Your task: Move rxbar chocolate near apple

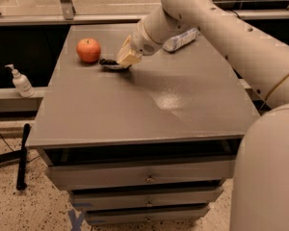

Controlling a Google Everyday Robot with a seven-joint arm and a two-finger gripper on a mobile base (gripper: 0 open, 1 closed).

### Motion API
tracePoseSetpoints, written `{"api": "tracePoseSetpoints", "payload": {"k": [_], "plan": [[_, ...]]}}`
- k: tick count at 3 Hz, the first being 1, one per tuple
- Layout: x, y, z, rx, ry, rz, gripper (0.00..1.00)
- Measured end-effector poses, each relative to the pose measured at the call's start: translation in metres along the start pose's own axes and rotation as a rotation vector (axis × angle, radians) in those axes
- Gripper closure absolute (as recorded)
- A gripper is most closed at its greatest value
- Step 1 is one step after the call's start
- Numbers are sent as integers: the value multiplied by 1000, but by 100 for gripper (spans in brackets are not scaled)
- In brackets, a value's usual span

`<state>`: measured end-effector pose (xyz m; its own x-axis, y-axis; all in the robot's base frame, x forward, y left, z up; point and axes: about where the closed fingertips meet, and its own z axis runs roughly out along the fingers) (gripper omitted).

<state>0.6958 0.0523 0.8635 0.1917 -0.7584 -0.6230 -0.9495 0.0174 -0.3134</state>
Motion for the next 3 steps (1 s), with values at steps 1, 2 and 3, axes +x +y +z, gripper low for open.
{"api": "tracePoseSetpoints", "payload": {"k": [1, 2, 3], "plan": [[-8, -12, 17, -13, -9, -32, 83], [-11, -19, 26, -15, -7, -47, 59], [-11, -23, 31, -16, -4, -53, 36]]}}
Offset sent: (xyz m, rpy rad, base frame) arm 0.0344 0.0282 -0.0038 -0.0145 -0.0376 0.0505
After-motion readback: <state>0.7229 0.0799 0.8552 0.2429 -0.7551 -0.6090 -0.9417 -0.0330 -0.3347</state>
